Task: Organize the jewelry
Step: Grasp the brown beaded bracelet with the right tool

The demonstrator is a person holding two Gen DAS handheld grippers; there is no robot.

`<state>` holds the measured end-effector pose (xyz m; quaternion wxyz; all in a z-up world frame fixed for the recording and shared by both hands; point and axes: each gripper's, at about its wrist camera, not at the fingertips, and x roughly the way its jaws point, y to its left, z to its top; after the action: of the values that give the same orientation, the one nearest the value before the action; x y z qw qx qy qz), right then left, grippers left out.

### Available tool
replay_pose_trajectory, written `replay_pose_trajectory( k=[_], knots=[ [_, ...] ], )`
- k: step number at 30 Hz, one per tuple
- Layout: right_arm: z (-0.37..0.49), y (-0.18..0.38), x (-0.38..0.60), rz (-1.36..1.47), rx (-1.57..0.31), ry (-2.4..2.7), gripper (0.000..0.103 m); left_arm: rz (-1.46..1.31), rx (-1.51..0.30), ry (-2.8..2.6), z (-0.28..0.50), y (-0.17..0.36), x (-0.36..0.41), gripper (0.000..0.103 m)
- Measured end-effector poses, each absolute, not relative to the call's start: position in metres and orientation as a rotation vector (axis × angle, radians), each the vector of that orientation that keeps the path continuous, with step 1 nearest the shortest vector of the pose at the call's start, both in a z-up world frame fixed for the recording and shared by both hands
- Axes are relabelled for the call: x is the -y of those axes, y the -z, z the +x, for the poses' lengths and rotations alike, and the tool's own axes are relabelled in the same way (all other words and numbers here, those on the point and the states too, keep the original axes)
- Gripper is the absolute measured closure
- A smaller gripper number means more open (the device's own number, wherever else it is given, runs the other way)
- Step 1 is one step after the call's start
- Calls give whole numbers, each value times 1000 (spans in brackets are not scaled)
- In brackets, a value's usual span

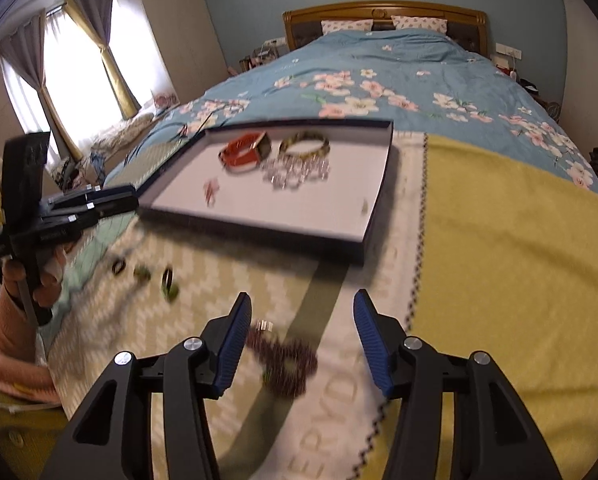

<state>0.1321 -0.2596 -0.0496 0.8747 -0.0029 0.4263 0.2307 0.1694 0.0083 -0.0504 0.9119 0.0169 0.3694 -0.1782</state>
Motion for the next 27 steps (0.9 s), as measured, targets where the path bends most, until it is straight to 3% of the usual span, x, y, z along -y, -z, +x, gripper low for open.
replay_pose_trajectory(
  k=[3, 8, 12, 27],
  knots=[
    [117, 55, 250, -56, -897, -506, 71, 35, -763, 371, 157, 52, -7, 51],
    [108, 61, 231, -153, -905, -534, 77, 18, -775, 381, 147, 55, -5, 50],
    [111, 66, 229, -182, -918, -508, 101, 14, -778, 388, 142, 57, -3, 50],
    [103, 4, 269, 68, -749, -516, 102, 0, -775, 406, 123, 59, -6, 50]
  ],
)
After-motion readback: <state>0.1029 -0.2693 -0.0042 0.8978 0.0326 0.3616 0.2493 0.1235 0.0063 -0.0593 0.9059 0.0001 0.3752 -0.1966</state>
